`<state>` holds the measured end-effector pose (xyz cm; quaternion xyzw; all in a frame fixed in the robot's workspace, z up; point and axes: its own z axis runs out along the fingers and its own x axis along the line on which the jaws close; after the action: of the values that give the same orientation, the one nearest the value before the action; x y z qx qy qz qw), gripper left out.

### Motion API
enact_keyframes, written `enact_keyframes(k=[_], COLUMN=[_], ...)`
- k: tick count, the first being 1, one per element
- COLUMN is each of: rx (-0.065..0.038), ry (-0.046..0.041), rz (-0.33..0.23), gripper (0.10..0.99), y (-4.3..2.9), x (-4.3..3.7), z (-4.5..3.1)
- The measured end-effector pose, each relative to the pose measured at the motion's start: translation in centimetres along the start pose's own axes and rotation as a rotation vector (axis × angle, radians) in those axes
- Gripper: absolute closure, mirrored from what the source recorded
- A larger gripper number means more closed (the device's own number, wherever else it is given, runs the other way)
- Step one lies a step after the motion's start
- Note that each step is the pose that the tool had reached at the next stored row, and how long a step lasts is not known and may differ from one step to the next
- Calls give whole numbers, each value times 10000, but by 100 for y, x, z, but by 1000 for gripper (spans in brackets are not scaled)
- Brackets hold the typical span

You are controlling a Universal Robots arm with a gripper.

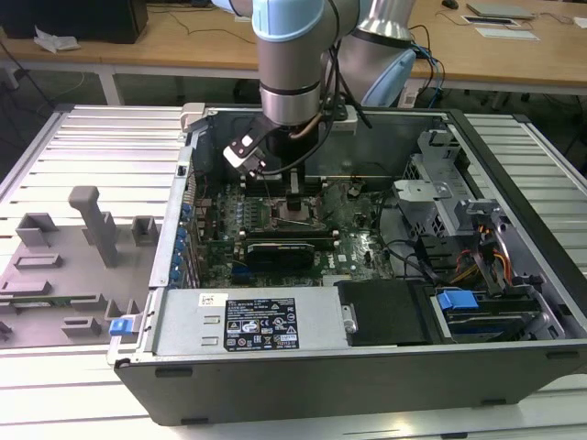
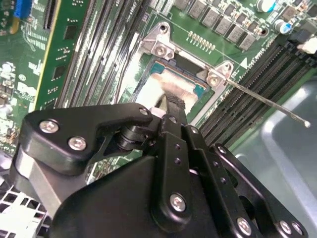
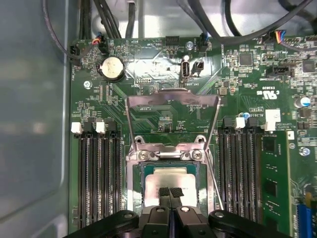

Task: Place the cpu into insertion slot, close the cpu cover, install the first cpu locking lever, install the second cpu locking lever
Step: 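Place the cpu into insertion slot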

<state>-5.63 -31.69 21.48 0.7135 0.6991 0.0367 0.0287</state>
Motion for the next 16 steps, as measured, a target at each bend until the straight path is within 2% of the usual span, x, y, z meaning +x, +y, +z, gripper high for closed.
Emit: enact_keyframes(k=[3, 11, 12, 13, 16], rx=[1, 1, 1, 1, -1], ry=[-1, -2, -1, -2, 1], rz=[0, 0, 0, 0, 0], gripper=[980, 980, 980, 980, 980], y=[7, 36, 42, 44, 45], x=[1, 5, 5, 6, 6], z=[-73, -386, -450, -476, -479])
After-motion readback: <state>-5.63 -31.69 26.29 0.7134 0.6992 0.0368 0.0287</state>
